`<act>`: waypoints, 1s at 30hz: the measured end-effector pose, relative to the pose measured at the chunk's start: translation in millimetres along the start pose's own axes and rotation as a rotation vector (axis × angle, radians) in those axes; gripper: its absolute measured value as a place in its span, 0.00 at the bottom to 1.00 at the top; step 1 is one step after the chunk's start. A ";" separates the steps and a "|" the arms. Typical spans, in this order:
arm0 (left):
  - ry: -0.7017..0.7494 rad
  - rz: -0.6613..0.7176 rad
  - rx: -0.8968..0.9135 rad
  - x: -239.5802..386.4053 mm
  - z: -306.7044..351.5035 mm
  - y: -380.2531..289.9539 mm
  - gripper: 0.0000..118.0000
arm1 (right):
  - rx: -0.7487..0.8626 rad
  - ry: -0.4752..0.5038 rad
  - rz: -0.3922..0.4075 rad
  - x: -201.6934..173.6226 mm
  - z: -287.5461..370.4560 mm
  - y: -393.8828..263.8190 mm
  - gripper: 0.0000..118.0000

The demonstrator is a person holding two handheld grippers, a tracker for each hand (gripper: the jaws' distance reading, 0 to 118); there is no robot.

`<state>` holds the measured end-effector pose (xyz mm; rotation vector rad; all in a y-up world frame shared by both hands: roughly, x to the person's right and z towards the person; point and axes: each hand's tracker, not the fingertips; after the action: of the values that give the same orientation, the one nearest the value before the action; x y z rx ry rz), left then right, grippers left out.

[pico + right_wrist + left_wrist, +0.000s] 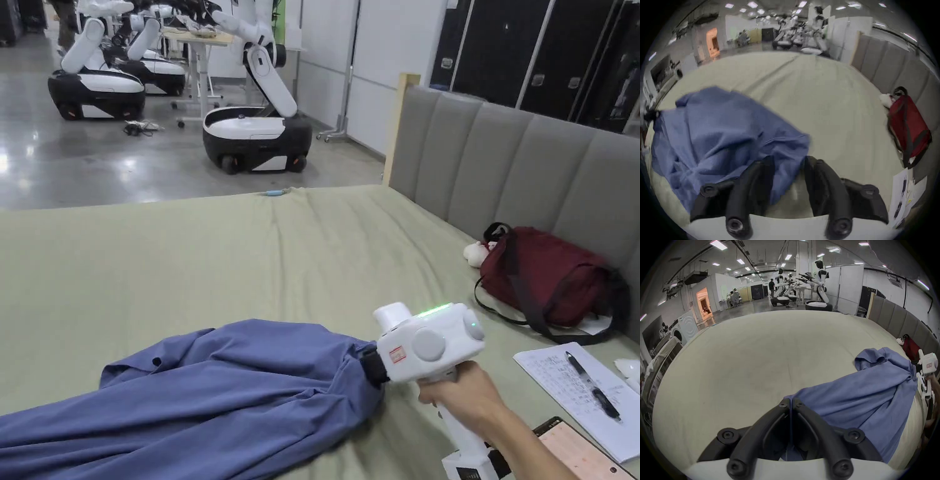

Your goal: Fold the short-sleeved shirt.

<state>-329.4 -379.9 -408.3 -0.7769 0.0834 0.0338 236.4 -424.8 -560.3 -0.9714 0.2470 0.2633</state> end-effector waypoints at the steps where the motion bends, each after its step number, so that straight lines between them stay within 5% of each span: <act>1: 0.001 0.000 0.000 1.4 -0.1 0.7 0.00 | 0.036 -0.087 0.024 -7.9 -1.0 -1.7 0.38; 3: 0.004 -0.002 0.003 6.5 1.6 1.7 0.00 | 0.037 -0.083 0.030 -13.6 0.9 -2.2 0.33; 5: 0.006 -0.007 0.008 6.1 -1.1 5.4 0.00 | 0.041 -0.087 0.043 -19.1 4.5 0.5 0.06; 8: 0.005 -0.007 0.018 7.8 2.4 8.8 0.00 | 0.094 -0.166 0.086 -27.9 17.5 -0.2 0.05; 17: -0.076 0.085 0.237 -12.3 68.3 40.8 0.00 | 0.445 0.008 -0.151 -22.8 139.8 3.5 0.05; 23: -0.097 0.132 0.433 -22.9 158.1 90.9 0.00 | 0.672 0.000 -0.109 -57.1 241.4 28.9 0.05; 30: -0.040 0.174 0.609 -51.2 223.2 148.9 0.00 | 0.910 0.046 -0.163 -90.2 309.6 89.2 0.05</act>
<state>-375.6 -117.2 -349.4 -0.1589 0.1162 0.1808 149.6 -127.8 -433.0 -0.0926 0.2882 -0.0362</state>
